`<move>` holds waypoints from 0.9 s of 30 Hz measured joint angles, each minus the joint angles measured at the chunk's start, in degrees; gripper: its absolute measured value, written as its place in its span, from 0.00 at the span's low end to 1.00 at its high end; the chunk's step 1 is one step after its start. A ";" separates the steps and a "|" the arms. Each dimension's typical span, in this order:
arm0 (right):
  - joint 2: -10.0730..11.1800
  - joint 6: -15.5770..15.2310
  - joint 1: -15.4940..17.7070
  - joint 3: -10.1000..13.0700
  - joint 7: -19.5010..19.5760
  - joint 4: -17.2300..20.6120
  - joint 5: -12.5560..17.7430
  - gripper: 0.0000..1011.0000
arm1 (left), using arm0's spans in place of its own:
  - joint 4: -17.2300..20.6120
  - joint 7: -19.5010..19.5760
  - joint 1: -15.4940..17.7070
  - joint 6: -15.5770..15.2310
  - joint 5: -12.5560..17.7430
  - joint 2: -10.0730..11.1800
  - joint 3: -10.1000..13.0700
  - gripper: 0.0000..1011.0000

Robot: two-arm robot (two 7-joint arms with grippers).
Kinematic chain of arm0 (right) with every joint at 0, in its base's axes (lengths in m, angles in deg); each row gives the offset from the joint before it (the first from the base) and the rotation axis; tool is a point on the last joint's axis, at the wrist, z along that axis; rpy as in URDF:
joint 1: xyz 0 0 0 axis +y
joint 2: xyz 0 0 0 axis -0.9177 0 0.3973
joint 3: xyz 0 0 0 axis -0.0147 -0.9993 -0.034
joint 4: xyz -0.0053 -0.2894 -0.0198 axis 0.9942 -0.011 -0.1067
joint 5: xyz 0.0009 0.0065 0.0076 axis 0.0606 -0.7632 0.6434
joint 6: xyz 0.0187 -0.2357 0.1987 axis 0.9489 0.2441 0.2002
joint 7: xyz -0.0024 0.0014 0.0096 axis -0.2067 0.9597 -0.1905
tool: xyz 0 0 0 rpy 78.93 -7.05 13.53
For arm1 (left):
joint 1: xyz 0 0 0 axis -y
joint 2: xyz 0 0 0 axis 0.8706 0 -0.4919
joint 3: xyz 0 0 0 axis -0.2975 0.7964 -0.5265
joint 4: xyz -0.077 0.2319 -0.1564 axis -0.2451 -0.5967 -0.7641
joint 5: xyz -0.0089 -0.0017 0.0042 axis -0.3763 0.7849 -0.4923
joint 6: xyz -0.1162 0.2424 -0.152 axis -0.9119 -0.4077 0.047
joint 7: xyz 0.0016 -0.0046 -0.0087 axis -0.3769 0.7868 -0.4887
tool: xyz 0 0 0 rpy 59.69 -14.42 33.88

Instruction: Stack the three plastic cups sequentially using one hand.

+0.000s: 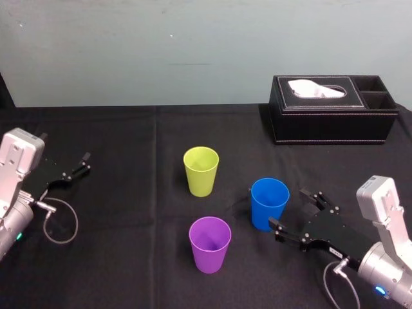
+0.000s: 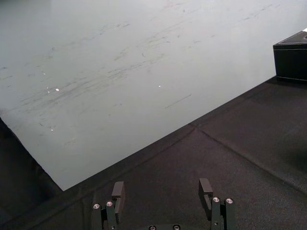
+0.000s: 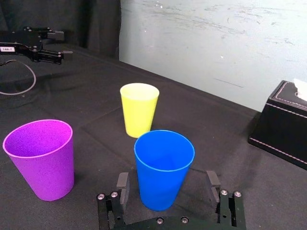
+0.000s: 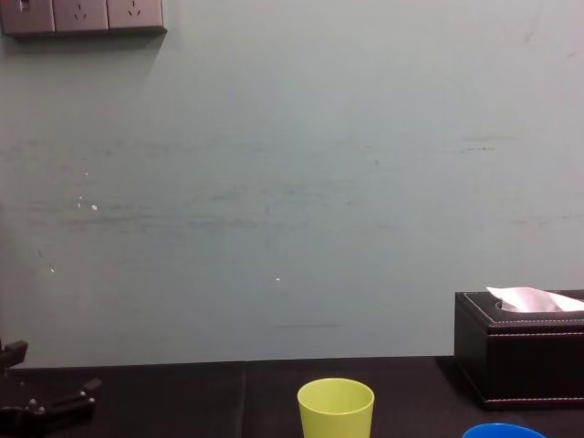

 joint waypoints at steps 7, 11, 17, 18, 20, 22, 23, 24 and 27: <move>-1.04 -0.30 -0.34 0.24 -0.50 -0.44 -0.84 0.99 | 0.00 0.00 0.00 0.00 0.00 0.00 0.00 1.00; -1.71 -0.57 -0.52 0.45 -0.85 -0.72 -1.38 0.99 | 0.00 0.00 0.00 0.00 0.00 0.00 0.00 1.00; -2.42 -0.67 -0.95 0.55 -1.18 -1.27 -2.06 0.99 | 0.00 0.00 0.00 0.00 0.00 0.00 0.00 1.00; -2.49 -0.70 -1.00 0.55 -1.22 -1.33 -2.11 0.99 | 0.00 0.00 0.00 0.00 0.00 0.00 0.00 1.00; -2.72 -0.82 -1.19 0.56 -1.32 -1.52 -2.26 0.99 | 0.00 0.00 0.00 0.00 0.00 0.00 0.00 1.00; -2.83 -0.89 -1.27 0.57 -1.37 -1.60 -2.37 0.99 | 0.00 0.00 0.00 0.00 0.00 0.00 0.00 1.00; -2.89 -0.94 -1.31 0.57 -1.39 -1.62 -2.42 0.99 | 0.00 0.00 0.00 0.00 0.00 0.00 0.00 1.00; -2.99 -1.00 -1.39 0.58 -1.45 -1.70 -2.49 0.99 | 0.00 0.00 0.00 0.00 0.00 0.00 0.00 1.00; -3.20 -1.07 -1.62 0.55 -1.61 -1.85 -2.62 0.99 | 0.00 0.00 0.00 0.00 0.00 0.00 0.00 1.00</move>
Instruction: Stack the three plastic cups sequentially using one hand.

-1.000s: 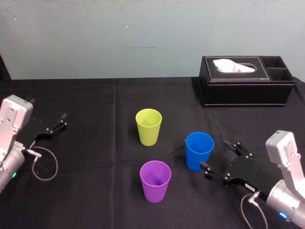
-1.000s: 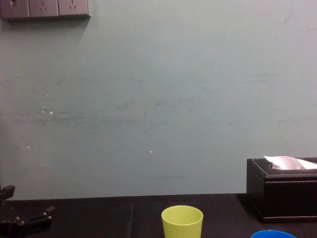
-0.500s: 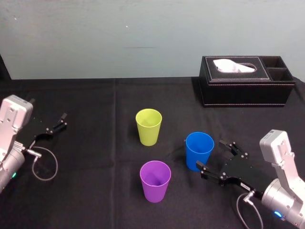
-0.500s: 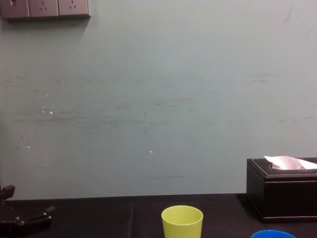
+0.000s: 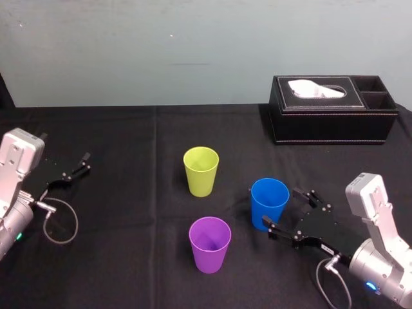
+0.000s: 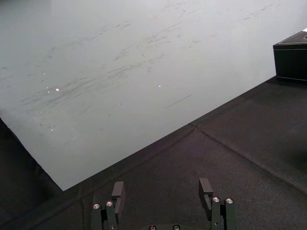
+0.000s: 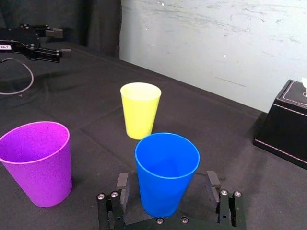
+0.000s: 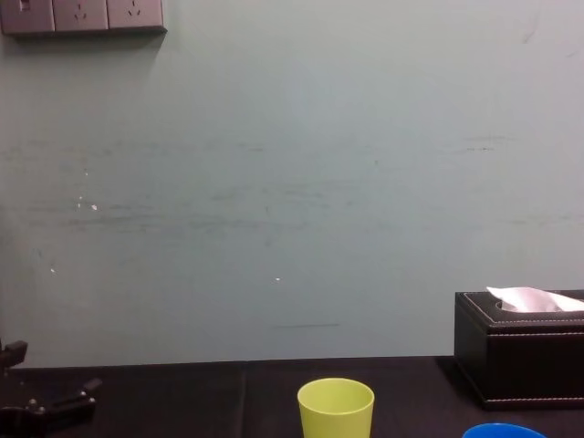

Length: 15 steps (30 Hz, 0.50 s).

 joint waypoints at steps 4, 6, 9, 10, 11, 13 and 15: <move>-0.23 -0.13 -0.33 -0.16 -0.17 -0.19 -0.18 0.99 | 0.00 0.00 0.00 0.00 0.00 0.00 0.00 1.00; -0.39 -0.18 -0.56 -0.29 -0.23 -0.34 -0.34 0.99 | 0.00 0.00 0.00 0.00 0.00 0.00 0.00 1.00; -0.63 -0.25 -0.97 -0.52 -0.30 -0.73 -0.50 0.99 | 0.00 0.00 0.00 0.00 0.00 0.00 0.00 1.00; -0.63 -0.25 -0.97 -0.52 -0.30 -0.73 -0.50 0.99 | 0.00 0.00 0.00 0.00 0.00 0.00 0.00 1.00; -0.85 -0.39 -1.31 -0.72 -0.32 -1.09 -0.63 0.99 | 0.00 0.00 0.00 0.00 0.00 0.00 0.00 1.00; -1.03 -0.48 -1.54 -0.84 -0.33 -1.35 -0.72 0.99 | 0.00 0.00 0.00 0.00 0.00 0.00 0.00 1.00; -1.21 -0.56 -1.75 -0.99 -0.32 -1.63 -0.80 0.99 | 0.00 0.00 0.00 0.00 0.00 0.00 0.00 1.00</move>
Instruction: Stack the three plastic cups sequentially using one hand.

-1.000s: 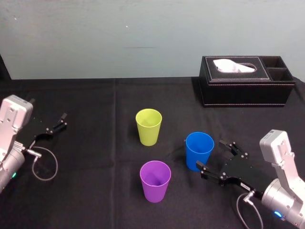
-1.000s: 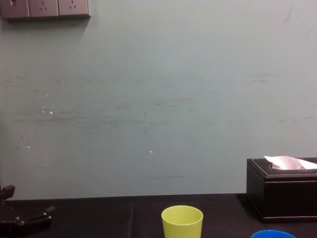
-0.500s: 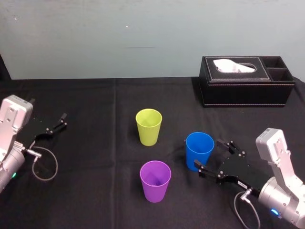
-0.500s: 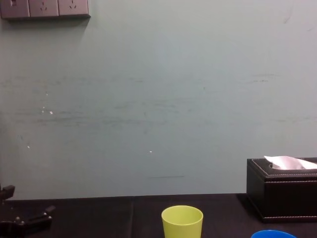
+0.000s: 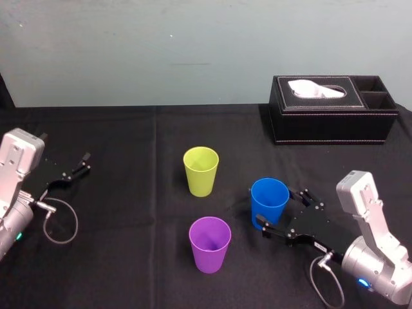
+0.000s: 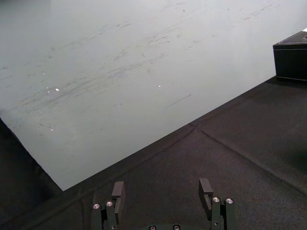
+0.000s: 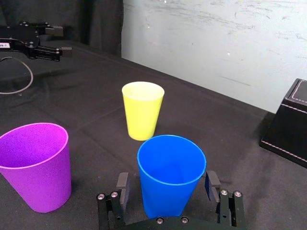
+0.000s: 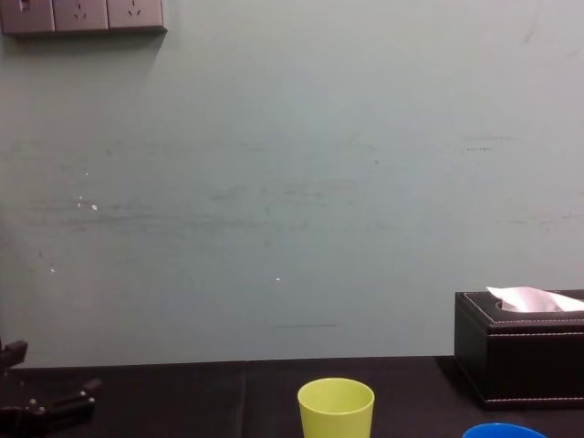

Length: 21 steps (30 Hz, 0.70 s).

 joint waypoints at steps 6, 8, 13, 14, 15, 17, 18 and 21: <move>-0.50 -0.29 -0.74 -0.36 0.03 -0.79 -0.25 0.99 | 0.00 0.00 0.00 0.00 0.00 0.00 0.00 1.00; -0.65 -0.37 -0.98 -0.47 0.03 -1.03 -0.33 0.99 | 0.00 0.00 0.00 0.00 0.00 0.00 0.00 1.00; -1.29 -0.84 -2.10 -0.78 0.04 -2.18 -0.35 0.99 | 0.00 0.00 0.00 0.00 0.00 0.00 0.00 1.00; -1.29 -0.84 -2.10 -0.78 0.04 -2.18 -0.35 0.99 | 0.00 0.00 0.00 0.00 0.00 0.00 0.00 1.00; -1.47 -0.93 -2.36 -0.89 0.04 -2.46 -0.32 0.99 | 0.00 0.00 0.00 0.00 0.00 0.00 0.00 1.00; -1.76 -1.08 -2.77 -1.00 0.04 -2.87 -0.19 0.99 | 0.00 0.00 0.00 0.00 0.00 0.00 0.00 1.00; -1.85 -1.17 -2.92 -1.03 0.04 -3.00 -0.13 0.99 | 0.00 0.00 0.00 0.00 0.00 0.00 0.00 1.00; -2.18 -1.56 -3.48 -1.12 -0.01 -3.47 0.37 0.99 | 0.00 0.00 0.00 0.00 0.00 0.00 0.00 1.00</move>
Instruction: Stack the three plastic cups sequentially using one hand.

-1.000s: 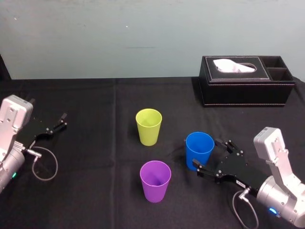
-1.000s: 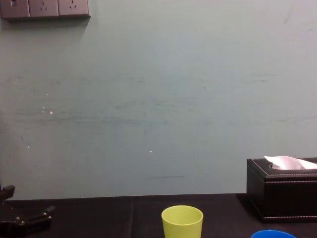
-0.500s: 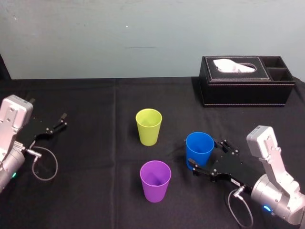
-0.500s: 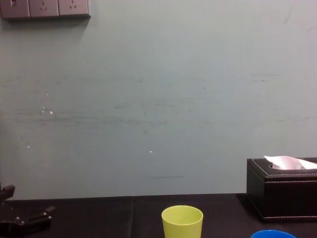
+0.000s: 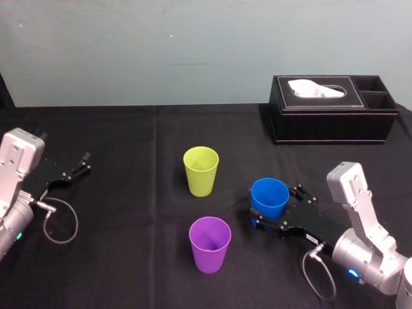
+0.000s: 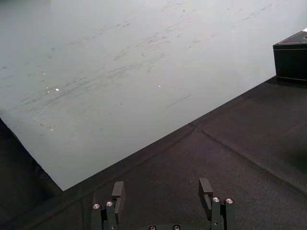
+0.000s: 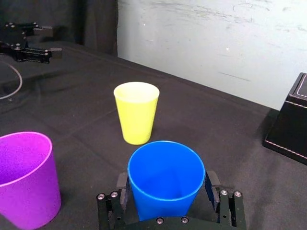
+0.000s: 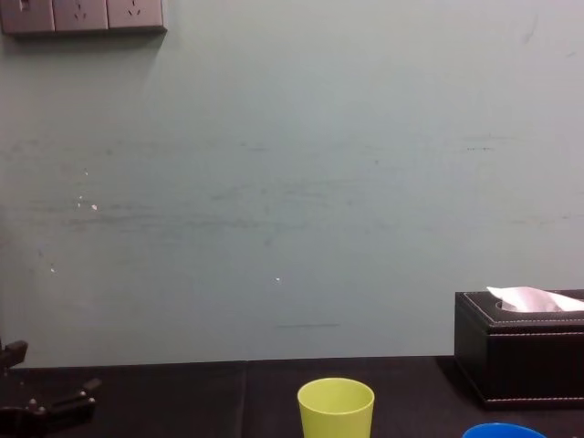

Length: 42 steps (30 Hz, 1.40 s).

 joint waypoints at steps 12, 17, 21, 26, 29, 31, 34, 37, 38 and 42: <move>0.02 -0.06 0.01 -0.01 -0.07 -0.03 0.10 0.91 | 0.00 0.00 0.00 0.00 0.00 0.00 0.00 1.00; 0.06 0.00 0.06 0.01 -0.07 0.04 0.09 0.80 | 0.00 0.00 0.00 0.00 0.00 0.00 0.00 1.00; 0.07 0.03 0.08 0.03 -0.07 0.06 0.09 0.75 | 0.00 0.00 0.00 0.00 0.00 0.00 0.00 1.00; 0.09 0.06 0.10 0.05 -0.07 0.09 0.06 0.73 | 0.00 0.00 0.00 0.00 0.00 0.00 0.00 1.00; 0.11 0.08 0.11 0.05 -0.07 0.11 0.04 0.72 | 0.00 0.00 0.00 0.00 0.00 0.00 0.00 1.00; 0.12 0.10 0.12 0.06 -0.07 0.12 0.03 0.72 | 0.00 0.00 0.00 0.00 0.00 0.00 0.00 1.00; 0.12 0.12 0.14 0.05 -0.07 0.13 0.02 0.72 | 0.00 0.00 0.00 0.00 0.00 0.00 0.00 1.00; 0.13 0.12 0.15 0.05 -0.07 0.15 0.01 0.72 | 0.00 0.00 0.00 0.00 0.00 0.00 0.00 1.00; 0.12 0.12 0.15 0.05 -0.07 0.15 0.01 0.72 | 0.00 0.00 0.00 0.00 0.00 0.00 0.00 1.00; 0.12 0.12 0.15 0.05 -0.07 0.15 0.01 0.72 | 0.00 0.00 0.00 0.00 0.00 0.00 0.00 1.00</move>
